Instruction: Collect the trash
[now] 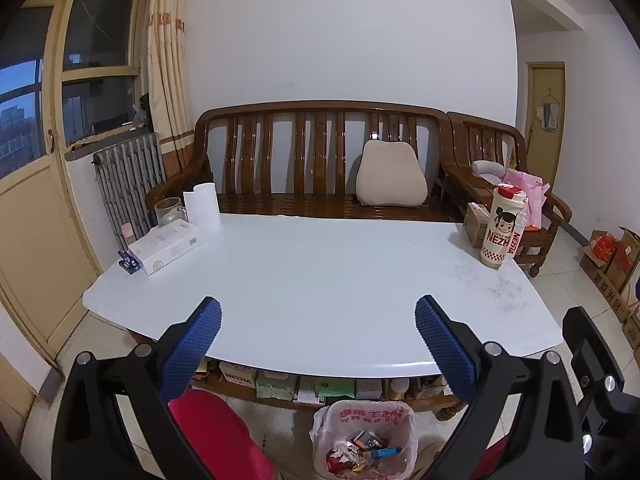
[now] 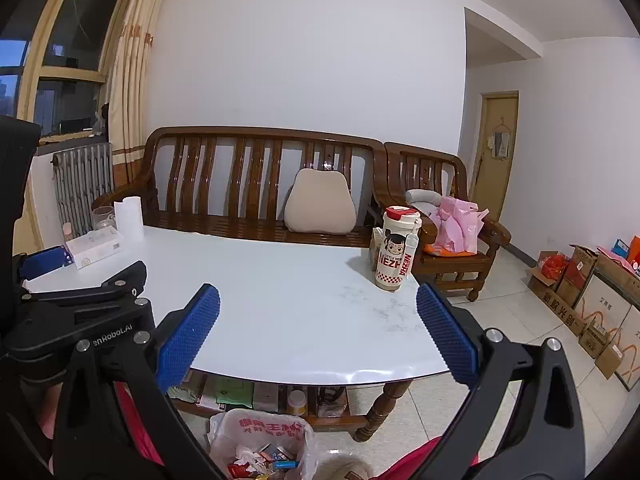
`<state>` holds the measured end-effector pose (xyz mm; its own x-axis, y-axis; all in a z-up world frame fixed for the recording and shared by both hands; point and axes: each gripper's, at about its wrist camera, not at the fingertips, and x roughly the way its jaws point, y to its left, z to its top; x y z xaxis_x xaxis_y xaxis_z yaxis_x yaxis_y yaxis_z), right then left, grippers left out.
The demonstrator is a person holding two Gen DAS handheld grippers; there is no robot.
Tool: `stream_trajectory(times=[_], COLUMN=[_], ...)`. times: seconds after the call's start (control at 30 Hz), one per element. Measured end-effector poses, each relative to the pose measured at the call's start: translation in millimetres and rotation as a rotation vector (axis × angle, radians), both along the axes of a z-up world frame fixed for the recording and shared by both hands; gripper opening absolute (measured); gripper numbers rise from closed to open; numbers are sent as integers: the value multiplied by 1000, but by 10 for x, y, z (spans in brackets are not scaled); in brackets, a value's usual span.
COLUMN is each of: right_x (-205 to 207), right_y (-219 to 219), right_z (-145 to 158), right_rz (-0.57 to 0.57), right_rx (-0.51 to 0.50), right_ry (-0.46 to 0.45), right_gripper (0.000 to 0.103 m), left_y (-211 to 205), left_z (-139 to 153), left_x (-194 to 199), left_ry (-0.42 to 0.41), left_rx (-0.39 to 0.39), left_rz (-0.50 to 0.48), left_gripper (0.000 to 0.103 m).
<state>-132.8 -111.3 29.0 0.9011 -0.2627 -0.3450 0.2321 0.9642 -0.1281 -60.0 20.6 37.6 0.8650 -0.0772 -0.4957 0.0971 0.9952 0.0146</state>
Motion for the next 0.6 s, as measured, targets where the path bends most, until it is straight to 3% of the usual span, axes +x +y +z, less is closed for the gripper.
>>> stream_trajectory(times=[0.6], right_x=[3], right_y=[22], right_z=[12], right_rz=[-14], right_rx=[-13], right_ry=[-1], right_gripper=[96], left_y=[8], left_z=[-24], left_x=[10], left_ry=[7], left_rx=[1], left_rz=[5], left_gripper=[95])
